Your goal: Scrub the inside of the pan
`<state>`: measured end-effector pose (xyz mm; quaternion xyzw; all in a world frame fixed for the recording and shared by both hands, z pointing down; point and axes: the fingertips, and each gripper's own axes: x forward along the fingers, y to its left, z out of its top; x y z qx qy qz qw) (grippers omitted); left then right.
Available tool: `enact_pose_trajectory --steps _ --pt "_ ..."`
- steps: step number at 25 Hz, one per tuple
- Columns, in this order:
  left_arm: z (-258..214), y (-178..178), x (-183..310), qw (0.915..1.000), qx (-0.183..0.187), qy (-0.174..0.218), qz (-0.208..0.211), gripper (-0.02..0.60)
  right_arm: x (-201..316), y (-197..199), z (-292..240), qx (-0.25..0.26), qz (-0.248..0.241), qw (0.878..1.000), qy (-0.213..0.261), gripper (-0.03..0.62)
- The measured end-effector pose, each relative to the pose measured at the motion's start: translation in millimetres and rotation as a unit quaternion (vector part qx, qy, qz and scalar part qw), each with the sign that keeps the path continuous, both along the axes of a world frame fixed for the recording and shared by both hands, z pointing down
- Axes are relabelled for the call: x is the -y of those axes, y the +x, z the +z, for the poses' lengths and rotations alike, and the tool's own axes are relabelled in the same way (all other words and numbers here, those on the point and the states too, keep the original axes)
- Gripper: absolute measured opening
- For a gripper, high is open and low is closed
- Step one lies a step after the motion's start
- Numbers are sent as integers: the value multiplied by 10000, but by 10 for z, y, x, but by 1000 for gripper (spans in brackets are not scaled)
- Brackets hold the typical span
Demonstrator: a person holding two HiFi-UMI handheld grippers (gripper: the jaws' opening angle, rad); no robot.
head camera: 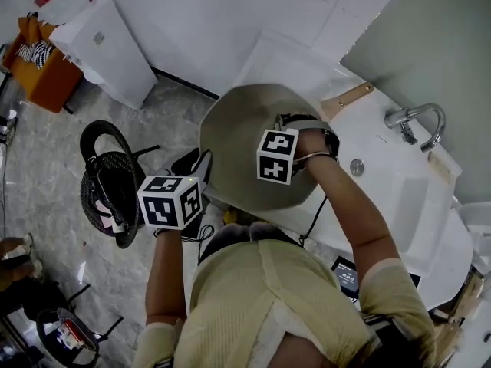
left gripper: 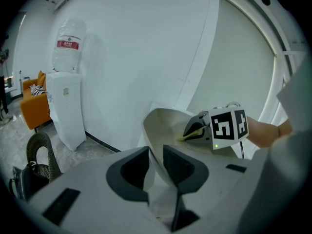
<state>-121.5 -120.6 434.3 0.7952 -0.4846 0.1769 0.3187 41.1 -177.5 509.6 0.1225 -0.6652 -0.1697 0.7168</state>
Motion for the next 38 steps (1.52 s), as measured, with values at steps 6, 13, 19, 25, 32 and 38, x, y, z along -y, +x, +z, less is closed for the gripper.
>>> enact_pose_trajectory --steps 6,13,19,25,32,38 --pt "8 0 4 10000 -12 -9 11 141 109 -132 5 308 124 9993 191 54" --pt "-2 -4 0 10000 -25 -5 1 141 185 -293 -5 629 170 9970 418 54" --pt "6 5 2 10000 -39 5 -21 141 223 -400 2 879 132 9945 551 54" --pt "7 -1 3 10000 -43 8 -44 140 240 -503 -14 1114 90 9916 644 54" --pt "2 -4 7 10000 -29 32 -76 140 239 -579 -51 1390 4 9879 692 54" --pt "-6 -7 0 9999 -44 34 -107 140 213 -620 -198 1921 91 9787 714 54"
